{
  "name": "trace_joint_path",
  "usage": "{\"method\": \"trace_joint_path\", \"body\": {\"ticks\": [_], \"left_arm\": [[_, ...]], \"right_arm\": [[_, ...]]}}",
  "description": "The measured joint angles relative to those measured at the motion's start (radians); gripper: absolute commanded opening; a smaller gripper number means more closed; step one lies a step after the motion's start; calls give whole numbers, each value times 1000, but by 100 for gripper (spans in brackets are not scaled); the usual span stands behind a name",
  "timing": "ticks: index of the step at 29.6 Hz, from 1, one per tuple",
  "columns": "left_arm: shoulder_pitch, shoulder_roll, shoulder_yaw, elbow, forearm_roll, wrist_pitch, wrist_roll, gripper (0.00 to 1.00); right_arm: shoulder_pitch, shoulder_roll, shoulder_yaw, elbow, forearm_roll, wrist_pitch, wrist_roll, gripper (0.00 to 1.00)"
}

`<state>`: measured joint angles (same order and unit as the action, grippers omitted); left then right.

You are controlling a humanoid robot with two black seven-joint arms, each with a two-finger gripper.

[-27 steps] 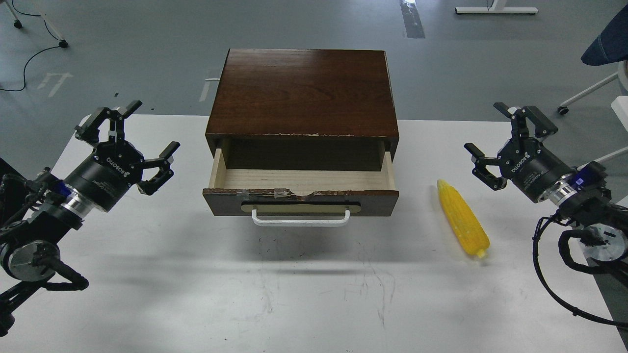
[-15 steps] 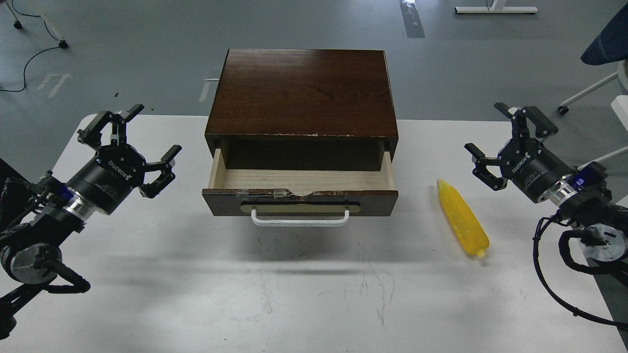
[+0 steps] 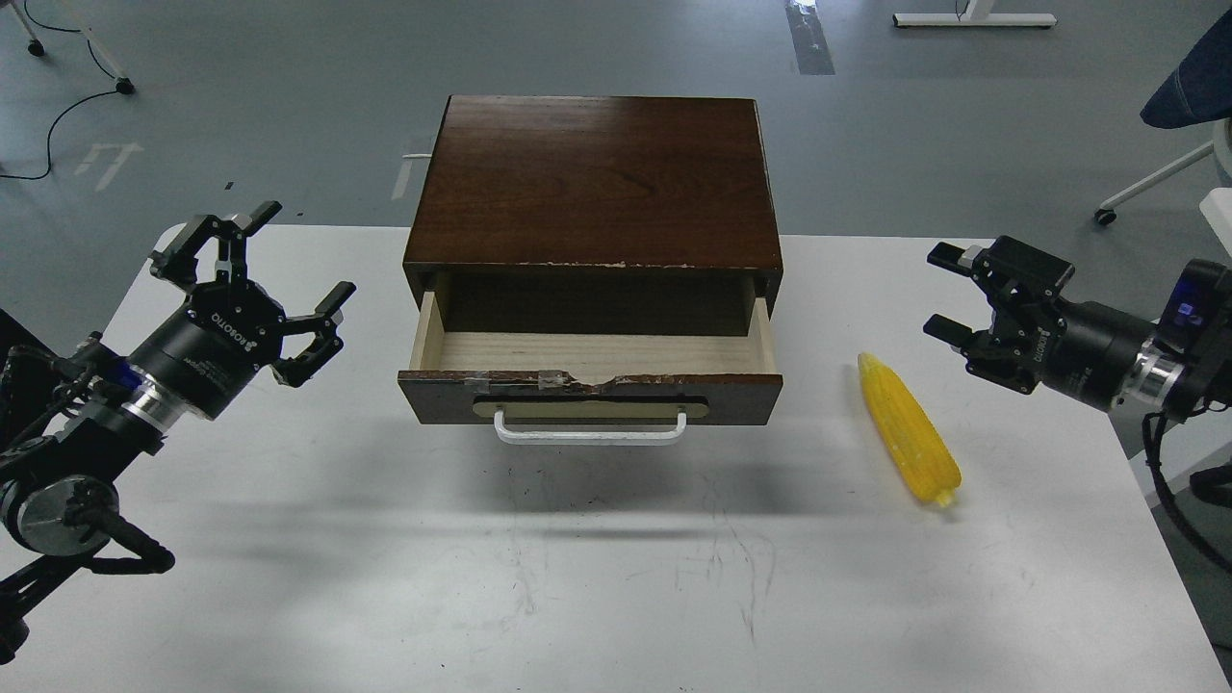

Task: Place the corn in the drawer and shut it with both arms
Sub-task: 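Move the right gripper toward the yellow corn cob beside the drawer, then close the right gripper on the yellow corn cob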

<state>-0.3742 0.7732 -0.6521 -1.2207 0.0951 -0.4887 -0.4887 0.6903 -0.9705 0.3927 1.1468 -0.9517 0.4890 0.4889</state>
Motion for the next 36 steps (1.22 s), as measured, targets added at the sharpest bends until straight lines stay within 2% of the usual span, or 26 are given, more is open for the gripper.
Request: {"method": "trace_joint_path", "body": {"ticks": [4,8,12,19,26,36], "left_arm": [[0,0,-1,0,0,0,0,100],[-1,0,-2,0,0,0,0,100],[-2,0,-3,0,0,0,0,100],[-2,-2,-6,0,0,0,0,100],[-2,-3,-12,0,0,0,0,100],[-2,-2,-15,0,0,0,0,100]], "right_arm": [[12,-14,-36,1,-183,0,0,100],[56,-18,-127,-9,-267,-10,0,100],[141,1,-268,-32,-285,-55,0,100],[293,116,-506,-128,-292,-127,0,100],[328,220,-596,-220,-294,-144,0,100],[329,288,-655,-257,-294,-162,0,100]]}}
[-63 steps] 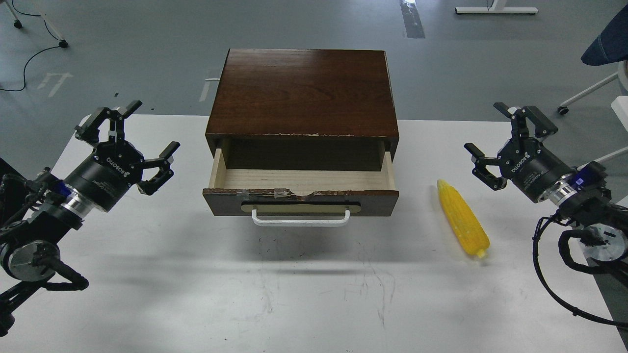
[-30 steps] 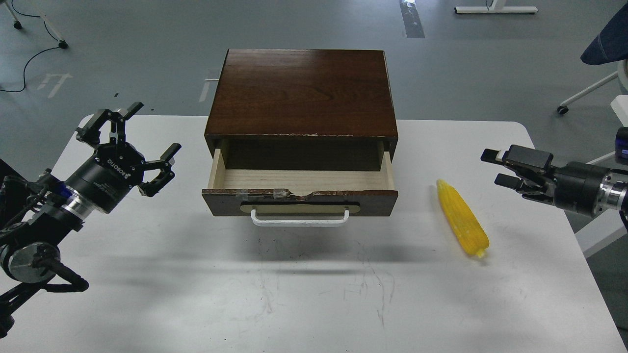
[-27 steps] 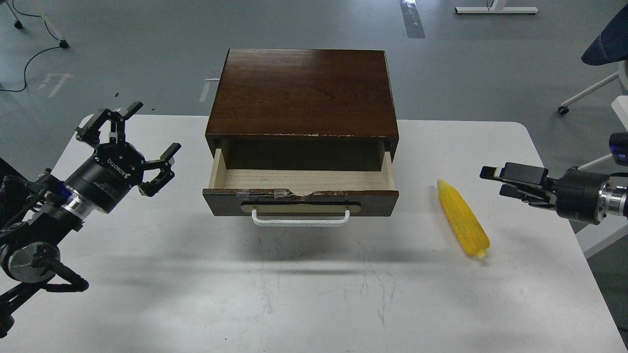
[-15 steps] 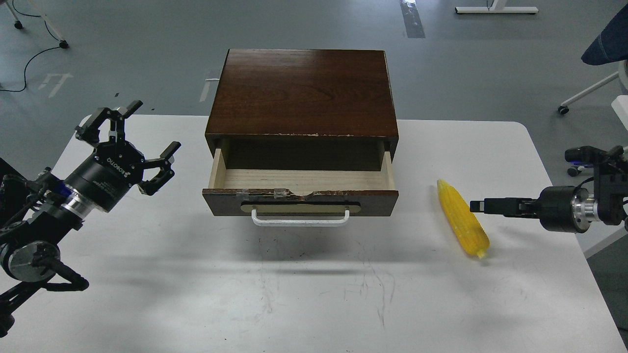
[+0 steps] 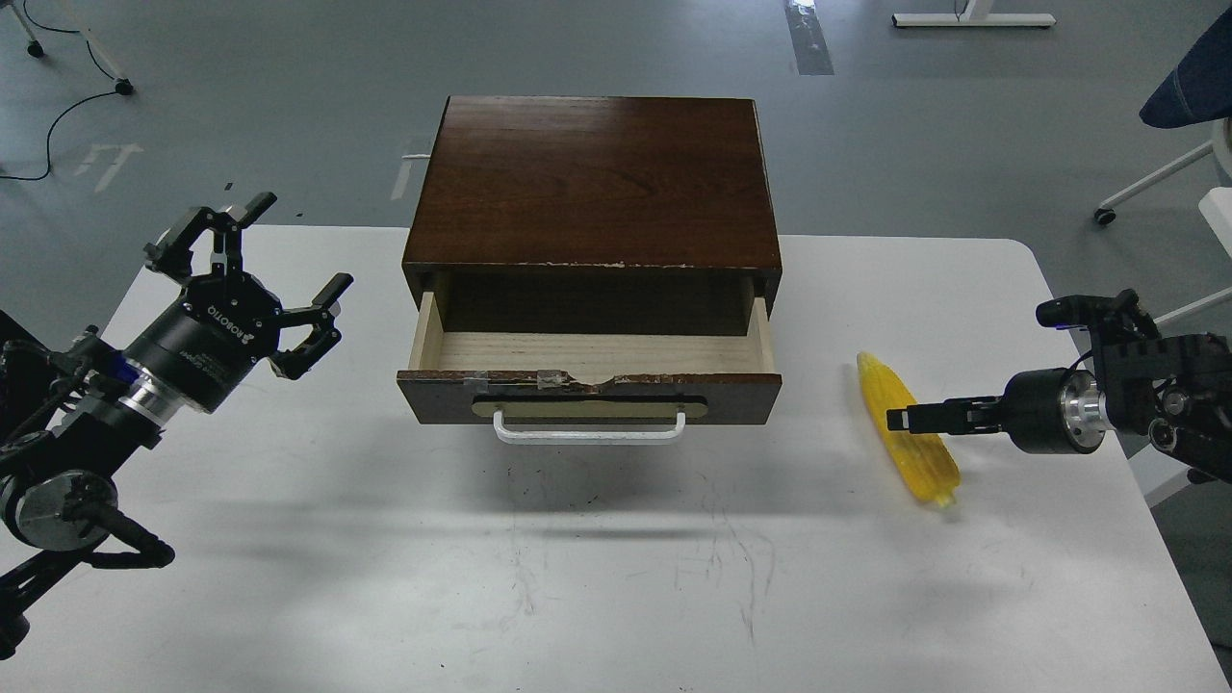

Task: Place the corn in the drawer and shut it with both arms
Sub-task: 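Close the right gripper on the yellow corn cob, then lift the corn cob with the right gripper and carry it over the drawer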

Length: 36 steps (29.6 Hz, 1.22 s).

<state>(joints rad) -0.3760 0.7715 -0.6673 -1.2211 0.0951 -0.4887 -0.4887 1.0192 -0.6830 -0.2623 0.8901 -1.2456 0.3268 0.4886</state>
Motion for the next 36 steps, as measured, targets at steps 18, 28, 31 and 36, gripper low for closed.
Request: {"method": "trace_joint_path", "body": {"ticks": [18,28,31,36], "left_arm": [[0,-1,1,0,0,0,0,100],[0,2,0,0,0,0,0,100],[0,3,0,0,0,0,0,100],[0,4,0,0,0,0,0,100]], "right_arm": [[1,3,-18,4,-38,-10,0,32],[40,-2,-13,11,-37,-31,0,13],[88,-8,-9,20,-31,-35,0,14],[242,-47,-8,59,-22,-32,0,15]]}}
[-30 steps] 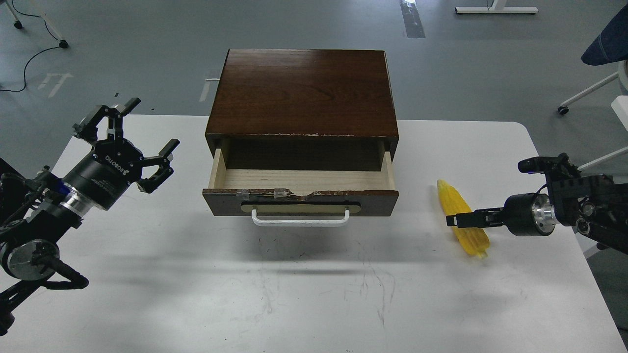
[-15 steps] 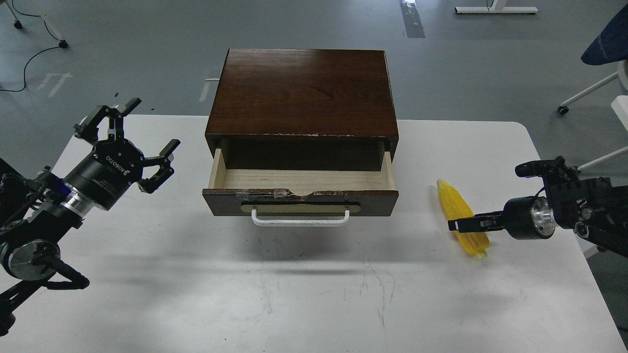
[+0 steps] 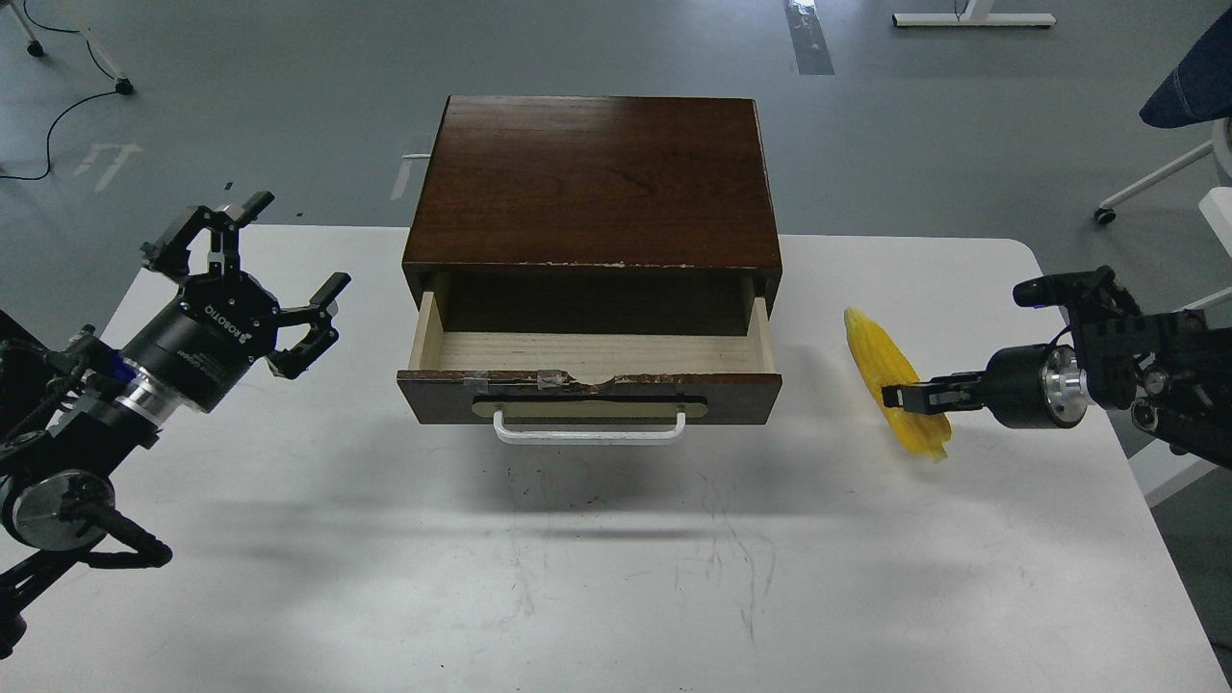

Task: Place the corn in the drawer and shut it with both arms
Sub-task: 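Lift the corn cob with the right gripper and carry it over the drawer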

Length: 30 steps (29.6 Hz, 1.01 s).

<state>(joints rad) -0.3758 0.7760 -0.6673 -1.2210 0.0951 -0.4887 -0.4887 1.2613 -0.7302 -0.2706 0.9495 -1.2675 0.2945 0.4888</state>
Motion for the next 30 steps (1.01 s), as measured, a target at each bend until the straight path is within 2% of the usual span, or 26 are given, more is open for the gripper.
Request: {"method": "trace_joint_path", "body": {"ticks": [5,10,17,22,30], "left_arm": [[0,0,0,0,0,0,0,100],[0,0,-2,0,0,0,0,100],[0,2,-2,0,0,0,0,100],[0,2,-14,-2,0,0,0,100],[0,4,-17,-2,0,0,0,100]], "right_arm": [[207,-13,-6,25,52,22,0,16],[428,10,-46,130,163,88,0,16],[671,160,-205,278,180,96,0,17],[730,288,-268,300,139,82,0,17],[739,525,-430,273,35,-70,0,17]]}}
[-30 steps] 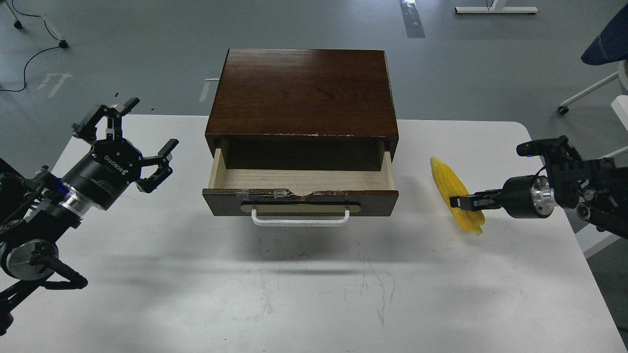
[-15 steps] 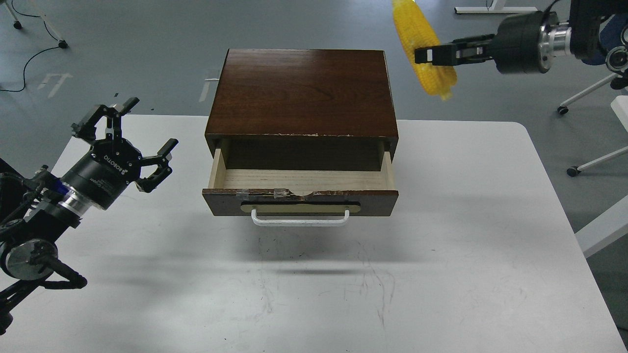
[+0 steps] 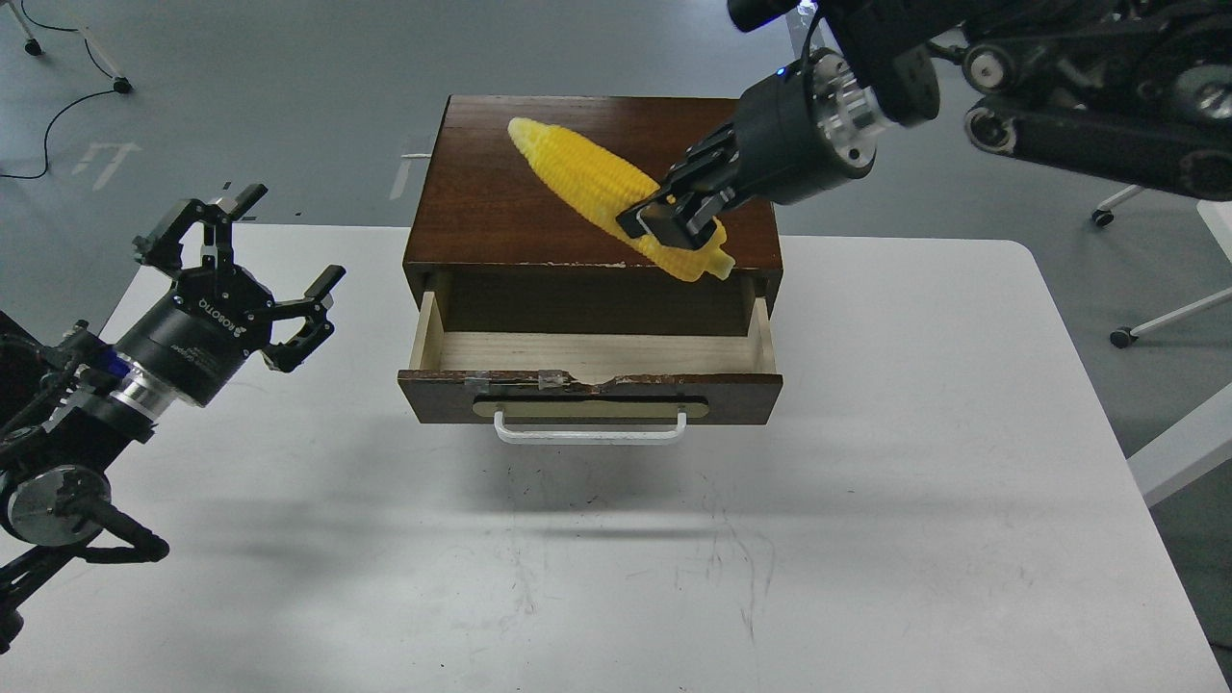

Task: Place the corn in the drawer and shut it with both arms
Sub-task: 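Lift the corn cob with the right gripper and carry it over the drawer, then lower the corn cob into the open drawer and open the right gripper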

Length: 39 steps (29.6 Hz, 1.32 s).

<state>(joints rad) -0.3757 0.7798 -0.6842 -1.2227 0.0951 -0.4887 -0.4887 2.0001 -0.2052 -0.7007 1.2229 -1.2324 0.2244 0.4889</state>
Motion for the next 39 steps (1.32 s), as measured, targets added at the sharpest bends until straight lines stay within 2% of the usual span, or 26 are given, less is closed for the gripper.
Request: {"method": "trace_joint_path", "body": {"ticks": [6,10,13,16,17,22,34,39], "left_arm": [[0,1,-1,0,0,0,0,100],[0,4,-9,0,0,0,0,100],[0,10,-13,0,0,0,0,100],[0,14,-15,0,-1,0,0,100],[0,14,-15,0,-1,0,0,100],[0,15,-15,0,-2,0,0,100],[0,21,-20,0,-2,0,0,100],[-7,27,-23,9,-1,0,0,100]], "right_arm": [[-5,128,-85,-76,-61,-65,0,21],[-34,196,-136,-142,-71,-128,0,34],[-54,204,-142,-153,-68,-140,0,53],[-62,205,-144,-154,-67,-141,0,59],[-63,205,-144,-154,-66,-141,0,68],[-64,205,-144,-153,-63,-141,0,90],[-45,193,-91,-134,49,-139,0,96],[-28,85,1,-131,190,-135,0,97]]}}
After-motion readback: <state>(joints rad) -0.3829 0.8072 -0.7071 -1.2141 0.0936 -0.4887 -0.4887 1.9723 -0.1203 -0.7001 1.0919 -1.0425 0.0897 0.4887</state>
